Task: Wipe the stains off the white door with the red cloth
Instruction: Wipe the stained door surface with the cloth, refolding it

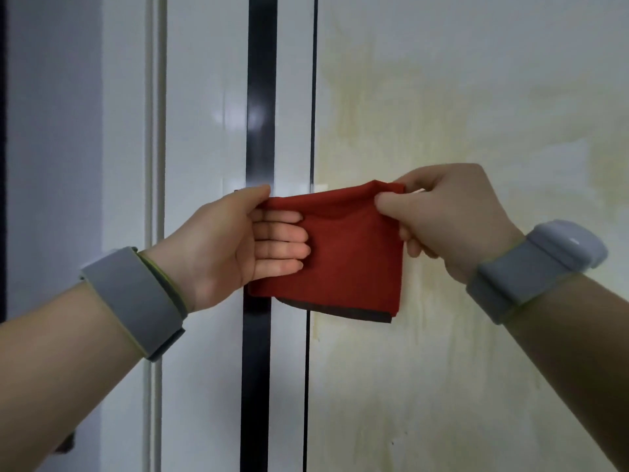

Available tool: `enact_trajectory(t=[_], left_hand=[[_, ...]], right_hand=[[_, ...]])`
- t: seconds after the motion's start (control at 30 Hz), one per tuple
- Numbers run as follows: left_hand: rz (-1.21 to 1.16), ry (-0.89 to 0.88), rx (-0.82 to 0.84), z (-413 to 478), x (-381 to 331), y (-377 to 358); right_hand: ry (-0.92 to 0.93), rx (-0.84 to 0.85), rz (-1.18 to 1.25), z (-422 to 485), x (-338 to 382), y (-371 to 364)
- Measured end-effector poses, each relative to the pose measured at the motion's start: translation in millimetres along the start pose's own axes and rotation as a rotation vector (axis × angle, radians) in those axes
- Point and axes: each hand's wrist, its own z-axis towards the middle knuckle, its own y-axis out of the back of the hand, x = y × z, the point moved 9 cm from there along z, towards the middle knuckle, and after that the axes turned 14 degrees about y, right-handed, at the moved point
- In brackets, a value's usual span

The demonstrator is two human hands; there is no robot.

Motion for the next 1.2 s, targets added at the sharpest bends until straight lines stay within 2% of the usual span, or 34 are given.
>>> enact_trajectory(t=[0.13, 0.33, 0.5, 0.6, 0.7, 0.77, 0.87, 0.9, 0.97, 1.03, 1.13, 1.2], left_hand=[[0.028, -0.097, -0.057, 8, -33, -1], [0.134, -0.247, -0.048, 21, -90, -12], [0.131, -0.379, -0.068, 30, -151, -28], [0.136, -0.424, -0.035, 44, -183, -38], [0.161, -0.48, -0.024, 52, -203, -48], [0.269, -0.611, -0.161, 54, -214, -46], [0.891, -1.032, -0.692, 33, -236, -51], [1.046, -1.135, -0.809, 28, -237, -57], [1.195, -1.195, -0.871, 33, -234, -63], [1.196, -1.249, -0.908, 38, -235, -63], [1.241, -1.502, -1.027, 36, -237, -73], [1.268, -1.612, -1.128, 40, -243, -74]], right_hand=[[-0.103, 0.086, 0.095, 24, 10, -7], [-0.114, 0.032, 0.173, 77, 29, -2], [-0.08, -0.046, 0.281, 133, 55, 3], [-0.007, -0.149, 0.197, 173, 68, 7], [0.165, -0.364, -0.115, 198, 79, 20], [0.322, -0.378, -0.358, 195, 84, 13], [0.67, -0.301, -0.685, 178, 94, -20], [0.773, -0.32, -0.807, 175, 94, -30], [0.866, -0.392, -0.977, 173, 90, -42], [0.892, -0.413, -1.014, 177, 85, -47], [0.936, -0.357, -0.986, 190, 81, -52], [0.918, -0.262, -0.988, 206, 79, -54]])
